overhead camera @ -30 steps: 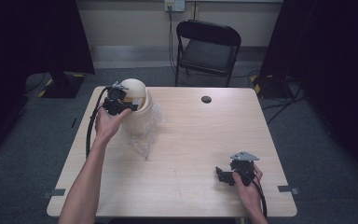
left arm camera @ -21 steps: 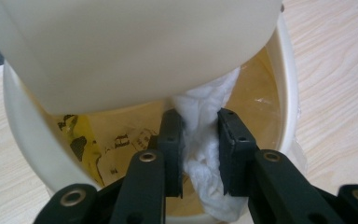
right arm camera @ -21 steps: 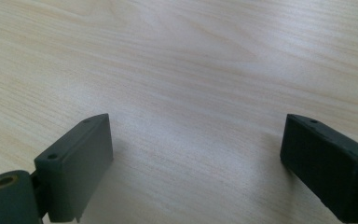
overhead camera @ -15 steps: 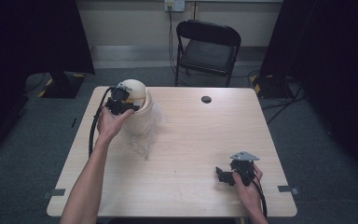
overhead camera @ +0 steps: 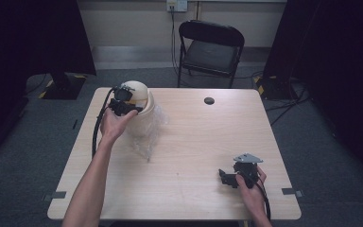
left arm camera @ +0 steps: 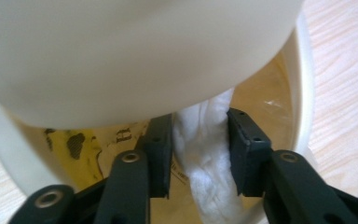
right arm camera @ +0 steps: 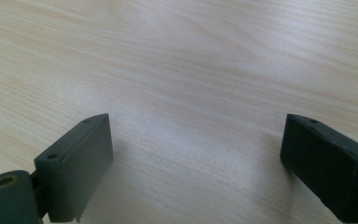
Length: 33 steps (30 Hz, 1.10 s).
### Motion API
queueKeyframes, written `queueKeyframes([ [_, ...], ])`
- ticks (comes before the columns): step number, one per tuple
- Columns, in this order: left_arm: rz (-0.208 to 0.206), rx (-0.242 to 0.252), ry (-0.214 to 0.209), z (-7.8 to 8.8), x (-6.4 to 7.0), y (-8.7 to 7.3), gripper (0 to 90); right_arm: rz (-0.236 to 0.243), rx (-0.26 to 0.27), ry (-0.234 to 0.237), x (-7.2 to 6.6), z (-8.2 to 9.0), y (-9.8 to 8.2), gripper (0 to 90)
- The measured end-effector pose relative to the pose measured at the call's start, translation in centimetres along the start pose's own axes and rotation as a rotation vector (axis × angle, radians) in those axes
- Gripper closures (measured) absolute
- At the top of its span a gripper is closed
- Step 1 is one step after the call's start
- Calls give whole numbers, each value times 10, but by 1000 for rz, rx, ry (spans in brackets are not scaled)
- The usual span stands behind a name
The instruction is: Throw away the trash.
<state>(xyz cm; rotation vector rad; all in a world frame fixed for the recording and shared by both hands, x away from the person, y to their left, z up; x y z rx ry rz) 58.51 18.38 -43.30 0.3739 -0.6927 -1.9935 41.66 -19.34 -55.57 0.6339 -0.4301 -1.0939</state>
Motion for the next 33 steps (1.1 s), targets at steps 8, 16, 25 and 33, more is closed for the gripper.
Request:
queueKeyframes([
  [8, -5, -9, 23, -1, 4, 2, 502, 0, 0, 0, 0, 0, 0, 84],
  [16, 16, -28, 25, 0, 6, 2, 444, 0, 0, 0, 0, 0, 0, 84],
  [25, 44, -38, -22, 3, 6, 1, 436, 0, 0, 0, 0, 0, 0, 84],
  [33, 90, -64, -22, 6, 6, 0, 422, 0, 0, 0, 0, 0, 0, 84],
])
Point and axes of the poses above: each handheld gripper's, and its own axes: z roughly backward along the jaws, y roughly out of its top, x roughly to its right, the point moved 8 cm from there along -z, roughly forward along the jaws, and after that the axes turned 5 degrees about -x, right-handed, at the moved point
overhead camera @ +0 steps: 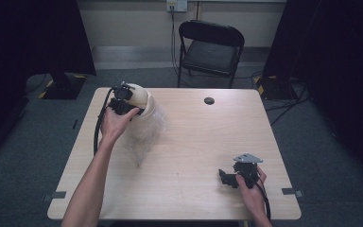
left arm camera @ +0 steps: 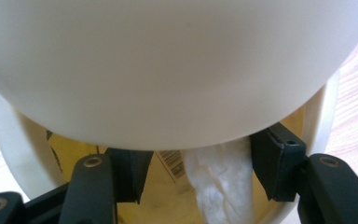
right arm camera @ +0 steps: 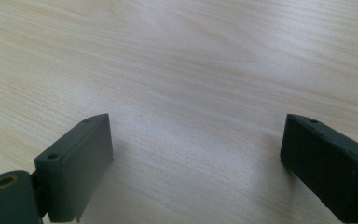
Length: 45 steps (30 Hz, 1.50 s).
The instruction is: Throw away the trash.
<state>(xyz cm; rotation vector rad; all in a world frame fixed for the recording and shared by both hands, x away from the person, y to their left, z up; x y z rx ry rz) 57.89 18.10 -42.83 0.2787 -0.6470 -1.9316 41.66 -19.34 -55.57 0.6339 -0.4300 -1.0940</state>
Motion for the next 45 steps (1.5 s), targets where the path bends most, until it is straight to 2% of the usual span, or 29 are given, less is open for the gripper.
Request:
queueKeyframes([
  [2, 39, 6, -2, 0, -1, 1, 414, 0, 0, 0, 0, 0, 0, 84],
  [4, 28, 2, -5, -1, 1, 1, 414, 0, 0, 0, 0, 0, 0, 84],
  [6, 49, 4, -19, -1, 1, 2, 408, 0, 0, 0, 0, 0, 0, 84],
  [11, 62, -5, -17, -1, 1, 3, 404, 0, 0, 0, 0, 0, 0, 84],
  [17, 62, -3, -27, 1, 2, 3, 406, 0, 0, 0, 0, 0, 0, 84],
  [19, 47, 0, -3, 3, 2, 3, 387, 0, 0, 0, 0, 0, 0, 84],
  [24, 41, -6, 6, 6, 1, 2, 409, 0, 0, 0, 0, 0, 0, 84],
  [26, 42, 10, 3, 9, 1, 1, 433, 0, 0, 0, 0, 0, 0, 84],
  [28, 34, 25, 1, 12, 1, 0, 494, 0, 0, 0, 0, 0, 0, 84],
  [29, 35, 31, 9, 12, 0, 0, 495, 0, 0, 0, 0, 0, 0, 84],
  [33, 27, 54, -4, 17, 1, -3, 497, 0, 0, 0, 0, 0, 0, 84],
  [35, -3, 80, 2, 23, 2, -5, 475, 0, 0, 0, 0, 0, 0, 84],
  [36, -3, 80, 2, 23, 2, -5, 453, 0, 0, 0, 0, 0, 0, 84],
  [38, 6, 128, 0, 29, 4, -5, 425, 0, 0, 0, 0, 0, 0, 84],
  [40, 1, 176, -20, 36, 6, -7, 357, 0, 0, 0, 0, 0, 0, 84],
  [45, -9, 180, -3, 43, 4, -12, 283, 0, 0, 0, 0, 0, 0, 84],
])
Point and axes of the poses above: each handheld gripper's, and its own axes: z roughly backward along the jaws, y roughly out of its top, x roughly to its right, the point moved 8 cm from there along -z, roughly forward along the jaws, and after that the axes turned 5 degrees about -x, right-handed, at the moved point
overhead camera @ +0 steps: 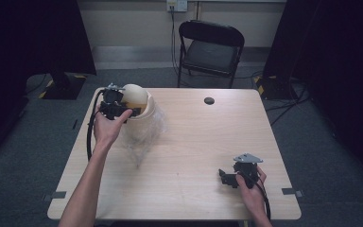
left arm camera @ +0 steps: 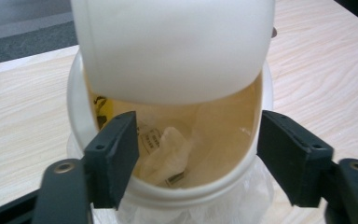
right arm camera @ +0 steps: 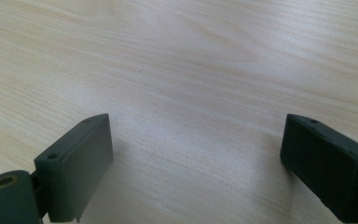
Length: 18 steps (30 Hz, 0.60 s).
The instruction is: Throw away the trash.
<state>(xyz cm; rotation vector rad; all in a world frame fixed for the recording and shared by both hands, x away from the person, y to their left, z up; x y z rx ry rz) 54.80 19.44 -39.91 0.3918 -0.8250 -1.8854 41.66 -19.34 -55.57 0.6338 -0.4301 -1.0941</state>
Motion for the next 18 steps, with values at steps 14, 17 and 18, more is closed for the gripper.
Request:
queueKeyframes([
  [14, 12, 98, -12, 27, -7, -35, 170, 0, 0, 0, 0, 0, 0, 84],
  [17, 11, 94, -21, 30, -9, -48, 174, 0, 0, 0, 0, 0, 0, 84],
  [18, 0, 99, -17, 32, -9, -51, 168, 0, 0, 0, 0, 0, 0, 84],
])
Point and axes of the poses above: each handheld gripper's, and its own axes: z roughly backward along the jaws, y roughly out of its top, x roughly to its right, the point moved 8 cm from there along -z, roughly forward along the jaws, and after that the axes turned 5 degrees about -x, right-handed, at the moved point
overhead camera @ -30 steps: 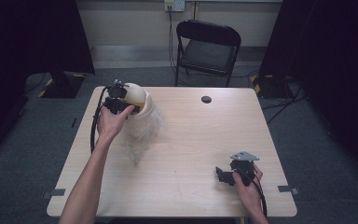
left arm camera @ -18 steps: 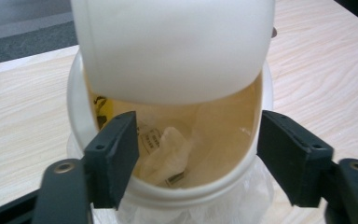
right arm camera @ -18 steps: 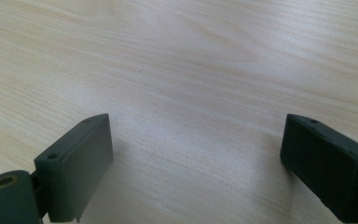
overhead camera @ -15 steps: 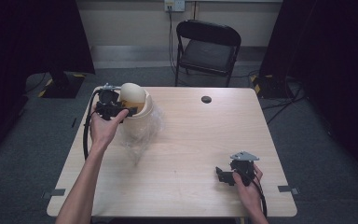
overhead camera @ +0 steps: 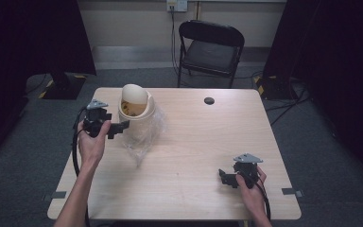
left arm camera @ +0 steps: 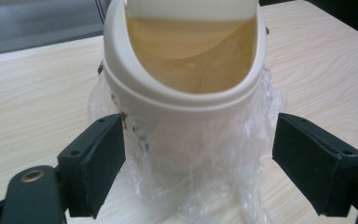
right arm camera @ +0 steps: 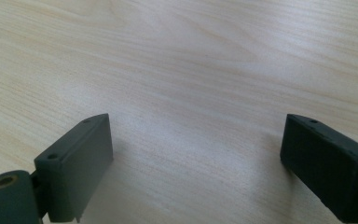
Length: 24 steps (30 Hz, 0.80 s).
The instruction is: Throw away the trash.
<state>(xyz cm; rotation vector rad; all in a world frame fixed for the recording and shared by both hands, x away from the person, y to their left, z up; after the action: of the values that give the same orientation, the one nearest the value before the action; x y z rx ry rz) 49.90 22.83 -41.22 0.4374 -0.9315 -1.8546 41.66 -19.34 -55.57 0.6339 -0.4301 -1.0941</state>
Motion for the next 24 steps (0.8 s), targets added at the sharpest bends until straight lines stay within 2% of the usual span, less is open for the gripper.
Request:
queueKeyframes([
  [5, 14, 26, 8, 12, -5, -15, 161, 0, 0, 0, 0, 0, 0, 84],
  [7, 11, 14, 16, 14, -6, -21, 161, 0, 0, 0, 0, 0, 0, 84],
  [8, 6, 9, 33, 16, -7, -26, 162, 0, 0, 0, 0, 0, 0, 84],
  [9, 18, 8, 45, 18, -8, -30, 162, 0, 0, 0, 0, 0, 0, 84],
  [11, 58, 13, 22, 21, -9, -41, 162, 0, 0, -1, 0, 0, 0, 84],
  [14, 84, -13, 54, 22, -15, -61, 162, 0, 0, 0, 0, 0, 0, 84],
  [19, 67, -34, 98, 26, -19, -89, 162, 0, 0, 0, 0, 0, 0, 84],
  [22, 57, -42, 108, 24, -19, -107, 162, 0, 0, 0, 0, 0, 0, 84],
  [24, 65, -44, 110, 22, -20, -119, 162, 0, 0, 0, 0, 0, 0, 84],
])
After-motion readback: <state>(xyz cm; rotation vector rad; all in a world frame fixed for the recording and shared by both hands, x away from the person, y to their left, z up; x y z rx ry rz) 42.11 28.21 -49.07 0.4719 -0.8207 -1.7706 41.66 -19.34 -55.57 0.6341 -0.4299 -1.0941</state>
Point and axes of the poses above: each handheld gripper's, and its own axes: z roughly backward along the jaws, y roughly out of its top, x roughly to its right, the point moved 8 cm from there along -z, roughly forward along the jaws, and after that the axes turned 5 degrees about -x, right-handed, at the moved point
